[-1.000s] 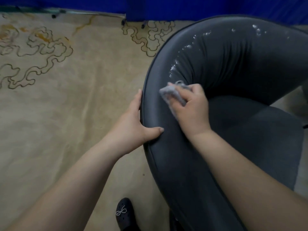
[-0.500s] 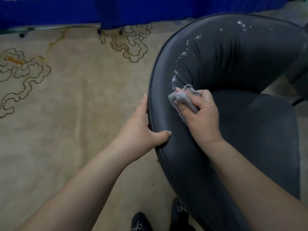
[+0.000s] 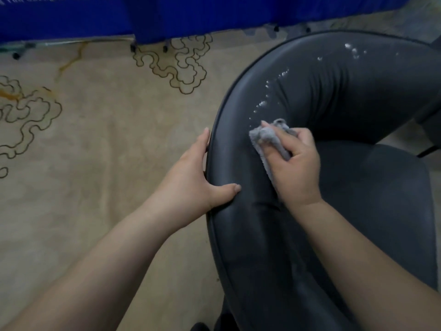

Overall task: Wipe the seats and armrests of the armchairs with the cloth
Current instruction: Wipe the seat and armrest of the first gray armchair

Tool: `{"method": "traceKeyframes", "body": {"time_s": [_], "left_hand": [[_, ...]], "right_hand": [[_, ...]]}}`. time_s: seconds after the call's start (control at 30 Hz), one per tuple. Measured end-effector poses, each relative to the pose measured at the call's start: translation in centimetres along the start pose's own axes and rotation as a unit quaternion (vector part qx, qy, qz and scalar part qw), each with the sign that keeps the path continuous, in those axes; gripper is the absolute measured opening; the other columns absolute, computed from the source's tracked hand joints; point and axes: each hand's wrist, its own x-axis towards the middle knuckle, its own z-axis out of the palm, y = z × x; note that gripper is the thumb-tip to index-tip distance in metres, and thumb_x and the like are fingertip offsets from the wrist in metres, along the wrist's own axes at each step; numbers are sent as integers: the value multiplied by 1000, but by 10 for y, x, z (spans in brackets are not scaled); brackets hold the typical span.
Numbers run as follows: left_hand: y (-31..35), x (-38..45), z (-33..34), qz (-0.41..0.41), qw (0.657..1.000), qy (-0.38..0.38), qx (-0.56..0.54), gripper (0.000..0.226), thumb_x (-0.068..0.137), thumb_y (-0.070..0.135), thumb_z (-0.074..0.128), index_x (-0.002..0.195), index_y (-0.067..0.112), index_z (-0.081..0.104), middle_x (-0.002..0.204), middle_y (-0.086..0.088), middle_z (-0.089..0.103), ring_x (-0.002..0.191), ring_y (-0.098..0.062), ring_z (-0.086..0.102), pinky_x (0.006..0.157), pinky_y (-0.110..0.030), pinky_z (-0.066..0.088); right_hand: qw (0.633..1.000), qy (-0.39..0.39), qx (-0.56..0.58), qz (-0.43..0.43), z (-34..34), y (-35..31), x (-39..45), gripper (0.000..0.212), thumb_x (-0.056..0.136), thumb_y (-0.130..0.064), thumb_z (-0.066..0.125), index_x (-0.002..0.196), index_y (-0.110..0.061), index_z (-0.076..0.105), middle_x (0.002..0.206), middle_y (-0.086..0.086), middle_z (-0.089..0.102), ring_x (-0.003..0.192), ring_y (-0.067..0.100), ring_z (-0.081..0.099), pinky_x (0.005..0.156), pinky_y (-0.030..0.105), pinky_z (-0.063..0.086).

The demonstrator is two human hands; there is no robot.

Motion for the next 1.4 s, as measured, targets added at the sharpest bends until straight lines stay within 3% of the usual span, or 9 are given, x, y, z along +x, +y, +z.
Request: {"method": "traceKeyframes", "body": {"time_s": [0.17,0.3,0.47,0.57,0.7,0.87,0.97,1.2,1.4], "left_hand": [[6,20,-10,4,1000,-24,13,114,65,41,81,152,43,8,150,19,34,126,-10,50,103,-36,46],[8,29,-13,-1,999,-34,0,113,65,42,81,150,48,7,147,22,36,119,-7,54,99,-34,49],[12,47,-18,16,999,-35,2,113,62,42,81,150,48,10,145,23,39,113,-6,58,96,-31,50],[16,61,-20,20,999,-50,-3,114,62,42,81,150,48,10,139,26,39,110,-5,59,95,-32,51],[22,81,-28,37,997,-72,10,114,63,40,83,151,46,10,130,29,38,112,-5,59,99,-34,49],[27,106,-37,58,992,-105,35,118,60,45,83,152,44,9,117,40,37,112,-6,59,96,-32,50],[32,124,-42,69,988,-129,51,119,59,47,83,151,45,7,106,43,36,107,-5,61,92,-28,51],[36,150,-56,116,970,-197,85,119,61,47,83,150,48,4,149,22,33,122,-8,53,100,-35,48],[39,161,-57,131,963,-212,106,122,59,50,82,152,44,3,149,18,36,118,-10,56,98,-34,49]], "right_hand": [[991,-84,-29,-100,11,0,5,35,83,-23,69,118,-19,67,96,3,45,87,8,52,84,10,39],[999,1,-27,-22,17,5,37,34,85,-20,70,119,-15,67,98,2,44,92,15,55,88,10,40],[991,-21,-52,-124,16,8,11,37,82,-16,72,118,-16,67,96,6,46,85,9,52,84,15,42],[994,2,-71,-80,19,10,41,35,84,-18,71,119,-16,67,96,6,44,86,13,52,87,20,45],[997,74,-25,-8,21,10,54,33,85,-21,70,117,-14,67,96,8,46,85,6,53,83,7,39],[996,75,-53,-6,33,3,43,35,79,-28,74,113,-20,70,97,7,47,89,10,54,85,10,41],[986,150,-32,69,37,3,84,31,81,-21,74,112,-16,70,100,5,46,90,2,53,84,3,37],[982,159,-45,95,41,-9,53,30,81,-21,73,111,-22,71,97,3,53,89,-4,56,81,3,37],[970,202,-61,123,44,2,99,29,78,-21,76,107,-21,73,100,4,53,91,-2,54,82,1,36]]}}
